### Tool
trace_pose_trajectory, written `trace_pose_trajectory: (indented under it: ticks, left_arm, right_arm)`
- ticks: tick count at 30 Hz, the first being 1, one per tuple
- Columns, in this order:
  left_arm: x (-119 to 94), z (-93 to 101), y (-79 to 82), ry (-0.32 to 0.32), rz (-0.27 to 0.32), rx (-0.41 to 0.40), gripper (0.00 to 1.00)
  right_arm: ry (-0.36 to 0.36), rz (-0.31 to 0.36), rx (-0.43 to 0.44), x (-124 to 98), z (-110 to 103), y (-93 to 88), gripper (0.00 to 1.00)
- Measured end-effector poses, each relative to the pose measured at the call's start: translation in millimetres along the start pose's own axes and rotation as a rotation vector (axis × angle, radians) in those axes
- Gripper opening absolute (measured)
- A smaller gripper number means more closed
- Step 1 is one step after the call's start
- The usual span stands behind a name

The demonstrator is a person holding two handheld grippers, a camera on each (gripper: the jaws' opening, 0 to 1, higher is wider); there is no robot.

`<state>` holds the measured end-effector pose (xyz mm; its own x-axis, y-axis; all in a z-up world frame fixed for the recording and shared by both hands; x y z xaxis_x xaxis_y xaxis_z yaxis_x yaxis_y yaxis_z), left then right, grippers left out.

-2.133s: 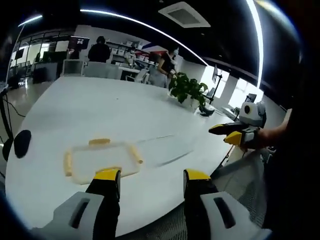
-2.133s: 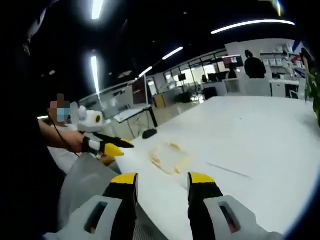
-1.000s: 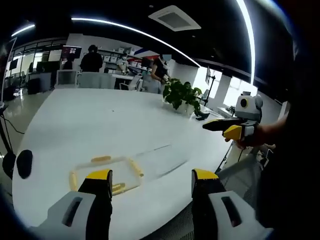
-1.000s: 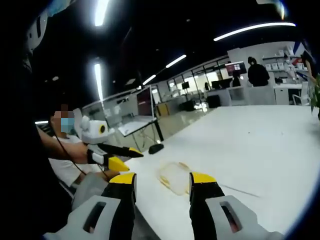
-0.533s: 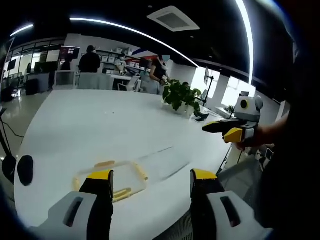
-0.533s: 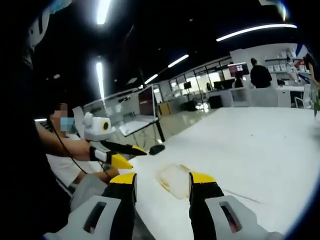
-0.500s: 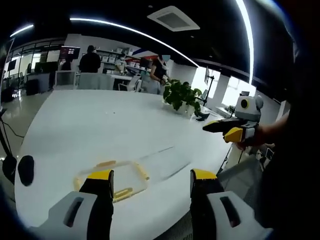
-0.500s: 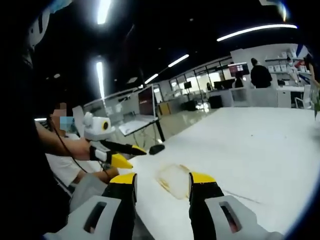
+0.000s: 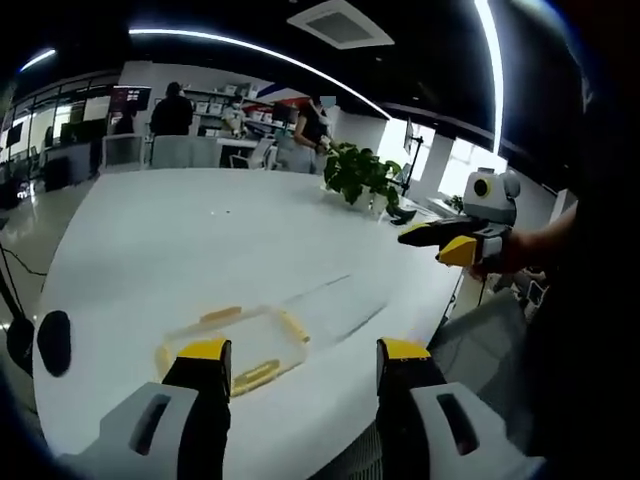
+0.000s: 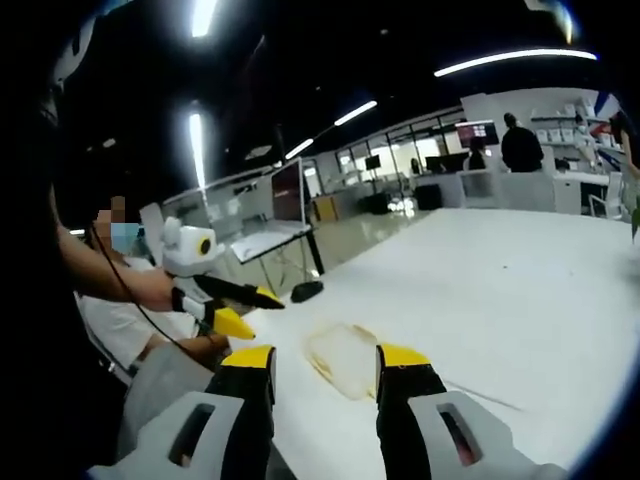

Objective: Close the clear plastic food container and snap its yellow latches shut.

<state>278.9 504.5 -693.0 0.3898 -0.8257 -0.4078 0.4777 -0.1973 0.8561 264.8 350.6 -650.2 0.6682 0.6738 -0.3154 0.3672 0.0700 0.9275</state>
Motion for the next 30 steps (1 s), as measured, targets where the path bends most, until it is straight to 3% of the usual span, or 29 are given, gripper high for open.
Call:
trace_pose_trajectory:
  ticks: [30]
  left_arm:
    - [-16.3, -29.4, 0.6, -0.059, -0.04, 0.041, 0.58]
  right_arm:
    - [-0.042, -0.019, -0.011, 30.2, -14.5, -3.6, 0.39]
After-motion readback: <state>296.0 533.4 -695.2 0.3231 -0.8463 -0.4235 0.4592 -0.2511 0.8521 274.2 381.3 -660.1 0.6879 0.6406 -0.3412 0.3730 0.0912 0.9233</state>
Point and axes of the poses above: the point that each gripper's makers call its tool centre point, and the gripper's own axes: x roughly forward along the fingers, z roughly to its right, y roughly out of its top, the point moved 1 cm from there along -x, roughly backward along the fingers, and after that the axes turned 10 degrees about -y, right-handed, at the moved point
